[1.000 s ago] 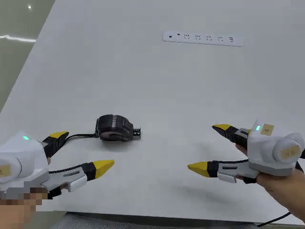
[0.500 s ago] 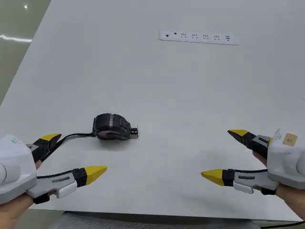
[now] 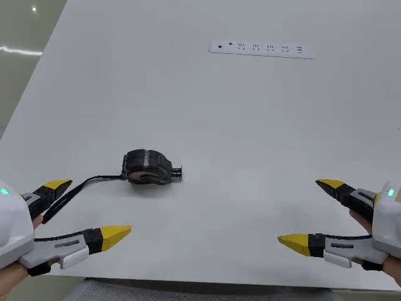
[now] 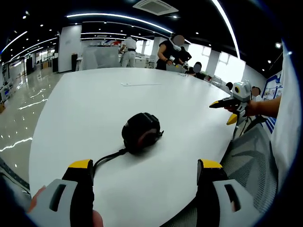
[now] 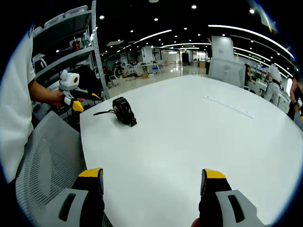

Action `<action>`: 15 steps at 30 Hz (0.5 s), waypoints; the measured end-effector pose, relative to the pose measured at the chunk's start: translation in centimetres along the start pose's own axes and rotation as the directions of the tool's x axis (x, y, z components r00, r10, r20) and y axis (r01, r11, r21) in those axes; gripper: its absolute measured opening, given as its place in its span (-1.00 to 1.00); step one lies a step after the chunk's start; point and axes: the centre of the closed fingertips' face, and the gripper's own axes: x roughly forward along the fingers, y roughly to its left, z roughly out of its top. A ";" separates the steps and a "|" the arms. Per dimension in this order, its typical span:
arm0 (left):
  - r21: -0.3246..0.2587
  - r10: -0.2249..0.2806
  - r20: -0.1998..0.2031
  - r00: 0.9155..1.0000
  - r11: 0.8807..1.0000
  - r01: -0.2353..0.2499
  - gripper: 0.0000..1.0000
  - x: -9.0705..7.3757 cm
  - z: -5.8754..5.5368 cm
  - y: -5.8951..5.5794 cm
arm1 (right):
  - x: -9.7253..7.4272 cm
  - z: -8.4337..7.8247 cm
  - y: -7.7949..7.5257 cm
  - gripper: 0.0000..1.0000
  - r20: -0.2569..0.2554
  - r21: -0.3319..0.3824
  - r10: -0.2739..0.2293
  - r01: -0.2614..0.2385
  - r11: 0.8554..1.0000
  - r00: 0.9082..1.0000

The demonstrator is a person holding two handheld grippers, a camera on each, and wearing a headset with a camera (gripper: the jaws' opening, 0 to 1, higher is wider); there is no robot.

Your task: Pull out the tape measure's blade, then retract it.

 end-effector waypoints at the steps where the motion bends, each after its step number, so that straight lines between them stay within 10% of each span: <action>1: 0.002 -0.005 -0.002 1.000 1.000 0.005 0.75 -0.1 -0.1 -0.1 | -0.1 -0.1 0.0 0.67 -0.002 0.002 -0.002 0.002 1.000 1.000; 15: 0.059 0.008 -0.003 1.000 0.998 -0.008 0.78 -0.2 -0.4 -0.1 | -0.5 -0.9 -0.2 0.66 -0.017 0.021 -0.008 0.009 1.000 1.000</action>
